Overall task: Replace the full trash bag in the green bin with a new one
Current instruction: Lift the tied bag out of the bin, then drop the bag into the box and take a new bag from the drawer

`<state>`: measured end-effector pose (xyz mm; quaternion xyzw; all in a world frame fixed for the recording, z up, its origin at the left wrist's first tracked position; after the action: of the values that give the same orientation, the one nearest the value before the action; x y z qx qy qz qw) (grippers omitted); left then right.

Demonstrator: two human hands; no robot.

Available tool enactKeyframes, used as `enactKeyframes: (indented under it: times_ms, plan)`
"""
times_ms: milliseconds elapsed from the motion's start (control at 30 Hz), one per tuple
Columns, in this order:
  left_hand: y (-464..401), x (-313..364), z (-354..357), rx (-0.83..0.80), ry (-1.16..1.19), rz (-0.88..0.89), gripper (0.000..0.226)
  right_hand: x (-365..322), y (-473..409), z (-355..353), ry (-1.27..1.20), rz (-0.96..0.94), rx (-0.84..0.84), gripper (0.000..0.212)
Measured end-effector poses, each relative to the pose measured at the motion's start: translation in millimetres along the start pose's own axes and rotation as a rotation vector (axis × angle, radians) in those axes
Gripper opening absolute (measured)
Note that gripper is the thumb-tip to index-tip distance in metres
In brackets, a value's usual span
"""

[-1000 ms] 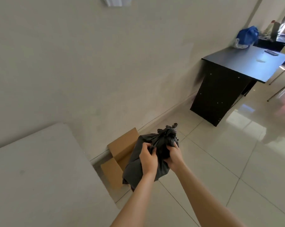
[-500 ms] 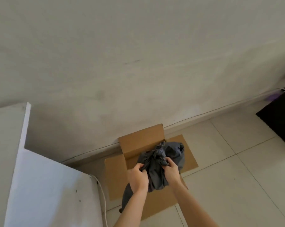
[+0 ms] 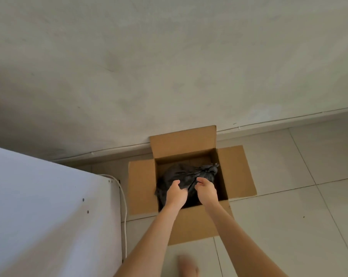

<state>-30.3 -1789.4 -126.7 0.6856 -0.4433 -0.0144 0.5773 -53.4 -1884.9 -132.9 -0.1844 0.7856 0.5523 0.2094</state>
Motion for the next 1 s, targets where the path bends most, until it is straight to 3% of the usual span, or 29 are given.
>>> enactKeyframes:
  times_ms: [233, 600, 867, 1000]
  plan:
    - [46, 22, -5, 0.034, -0.133, 0.043, 0.045, -20, 38, -10, -0.029, -0.007, 0.056, 0.036]
    - [197, 38, -23, 0.173, -0.173, 0.188, 0.039, -48, 181, -60, -0.069, -0.117, 0.125, 0.029]
    - [288, -64, -12, 0.151, -0.238, 0.118, 0.036, 7, 290, -15, -0.069, -0.189, 0.050, 0.027]
    - [334, -131, -29, 0.221, -0.276, 0.125, 0.036, 42, 342, 33, -0.060, -0.237, 0.033, 0.028]
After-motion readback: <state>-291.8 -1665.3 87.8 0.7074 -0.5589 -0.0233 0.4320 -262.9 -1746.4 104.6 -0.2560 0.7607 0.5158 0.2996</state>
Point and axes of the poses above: each hand's wrist, its own y-axis away from the middle knuckle, its own z-axis out of the palm, x = y × z, the point moved 3 cm from there along -y, towards the middle knuckle, and after that the axes turned 2 degrees about -x, right-handed, at the moved point
